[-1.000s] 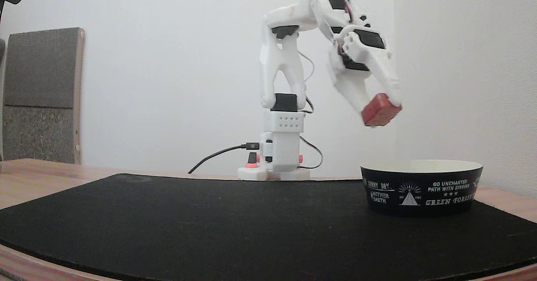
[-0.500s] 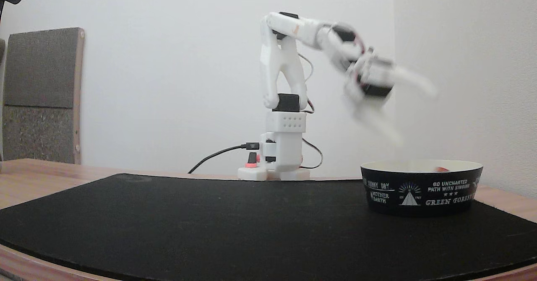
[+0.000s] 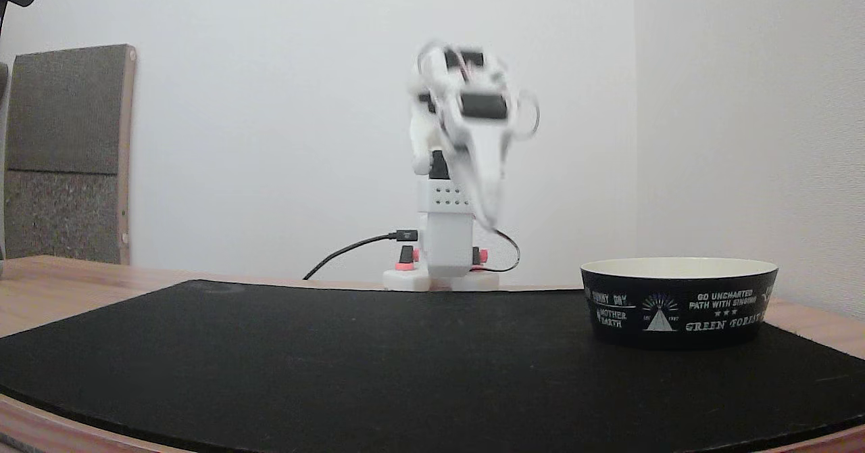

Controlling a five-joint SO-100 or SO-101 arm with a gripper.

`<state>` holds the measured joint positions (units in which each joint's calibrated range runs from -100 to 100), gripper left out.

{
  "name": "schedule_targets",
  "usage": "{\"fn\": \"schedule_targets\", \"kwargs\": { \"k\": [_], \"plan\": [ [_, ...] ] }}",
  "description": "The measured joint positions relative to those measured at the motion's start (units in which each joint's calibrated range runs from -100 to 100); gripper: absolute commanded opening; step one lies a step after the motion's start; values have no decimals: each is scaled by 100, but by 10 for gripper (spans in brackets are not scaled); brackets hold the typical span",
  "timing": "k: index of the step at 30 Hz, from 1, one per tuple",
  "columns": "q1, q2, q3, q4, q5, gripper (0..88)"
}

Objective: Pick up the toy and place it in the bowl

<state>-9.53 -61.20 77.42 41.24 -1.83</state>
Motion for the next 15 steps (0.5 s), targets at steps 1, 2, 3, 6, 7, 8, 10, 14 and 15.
{"fn": "schedule_targets", "kwargs": {
  "k": [1, 2, 3, 6, 7, 8, 10, 14, 15],
  "plan": [
    [33, -200, 208, 8, -67, 22],
    [-50, -525, 538, 59, -51, 22],
    [-42, -899, 888, 118, -62, 22],
    [8, -1907, 1606, 262, -67, 22],
    [67, -2223, 1804, 456, -72, 22],
    [0, -2873, 2069, 684, -67, 22],
    [58, -3339, 2116, 861, -67, 22],
    [133, -3697, 2126, 1207, -67, 22],
    [208, -3747, 2126, 1207, -67, 22]
  ]
}}
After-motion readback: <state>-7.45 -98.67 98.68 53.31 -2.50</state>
